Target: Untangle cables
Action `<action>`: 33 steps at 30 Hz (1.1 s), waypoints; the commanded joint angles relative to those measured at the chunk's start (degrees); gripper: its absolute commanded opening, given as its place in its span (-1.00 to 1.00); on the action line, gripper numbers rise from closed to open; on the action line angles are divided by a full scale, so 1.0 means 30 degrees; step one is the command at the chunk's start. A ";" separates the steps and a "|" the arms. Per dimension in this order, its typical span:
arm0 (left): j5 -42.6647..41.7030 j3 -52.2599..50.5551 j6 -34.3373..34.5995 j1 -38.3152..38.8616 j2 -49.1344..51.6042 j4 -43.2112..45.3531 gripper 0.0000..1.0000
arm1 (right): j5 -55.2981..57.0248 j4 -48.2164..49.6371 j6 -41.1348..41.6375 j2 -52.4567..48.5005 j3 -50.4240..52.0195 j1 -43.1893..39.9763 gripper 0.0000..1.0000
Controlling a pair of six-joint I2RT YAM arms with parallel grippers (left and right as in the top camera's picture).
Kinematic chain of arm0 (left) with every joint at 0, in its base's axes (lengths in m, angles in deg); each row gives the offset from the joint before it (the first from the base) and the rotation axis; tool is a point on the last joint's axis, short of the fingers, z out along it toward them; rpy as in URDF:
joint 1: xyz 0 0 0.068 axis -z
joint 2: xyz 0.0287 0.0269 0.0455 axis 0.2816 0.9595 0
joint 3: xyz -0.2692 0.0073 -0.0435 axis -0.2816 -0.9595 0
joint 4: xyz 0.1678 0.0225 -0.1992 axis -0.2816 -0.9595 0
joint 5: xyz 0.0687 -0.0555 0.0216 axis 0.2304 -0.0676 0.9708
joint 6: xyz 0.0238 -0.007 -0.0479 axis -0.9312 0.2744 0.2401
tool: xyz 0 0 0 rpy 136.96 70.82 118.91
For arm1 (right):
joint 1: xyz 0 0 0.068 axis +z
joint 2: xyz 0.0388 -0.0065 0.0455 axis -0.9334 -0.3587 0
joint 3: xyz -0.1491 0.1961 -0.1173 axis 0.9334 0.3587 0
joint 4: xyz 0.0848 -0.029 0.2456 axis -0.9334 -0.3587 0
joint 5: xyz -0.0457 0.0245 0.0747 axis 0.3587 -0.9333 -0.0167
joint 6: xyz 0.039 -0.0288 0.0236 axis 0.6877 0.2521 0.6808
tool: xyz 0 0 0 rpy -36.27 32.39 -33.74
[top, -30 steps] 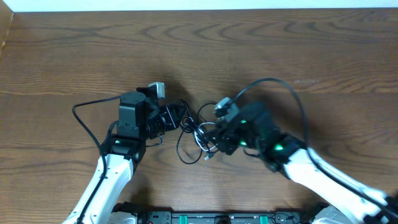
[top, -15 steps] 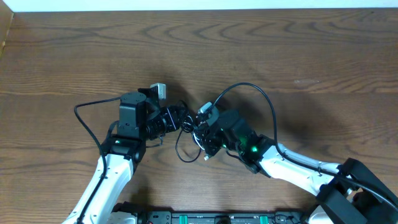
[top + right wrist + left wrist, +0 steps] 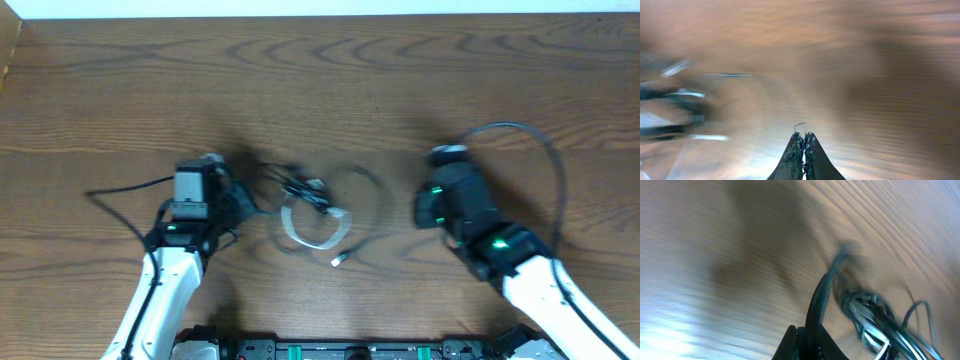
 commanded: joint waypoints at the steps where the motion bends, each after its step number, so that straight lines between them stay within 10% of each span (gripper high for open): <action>1: 0.1974 0.0044 0.1144 -0.0452 -0.0036 -0.0087 -0.85 | 0.2339 -0.0678 0.1020 0.1341 0.0080 -0.1027 -0.98; 7: -0.4641 0.0044 -0.1523 -0.0393 -0.0036 0.1078 -0.85 | -0.3082 -0.0066 -0.0204 0.2178 0.0080 -0.1537 -0.97; 14: -1.1067 0.0044 -0.5042 -0.0364 -0.0036 0.2397 -0.85 | -1.1322 0.1909 -0.3191 0.0488 0.0095 -0.0750 -0.46; 23: -1.0112 0.0029 -0.6666 0.1508 -0.0015 0.2215 -0.85 | -1.3369 0.8276 -0.2608 -0.4350 0.0095 0.1916 -0.26; 33: -0.8291 0.0029 -0.6645 0.2375 -0.0015 0.2215 -0.84 | -1.1489 0.8633 -0.0976 -0.6863 0.0087 0.2732 -0.67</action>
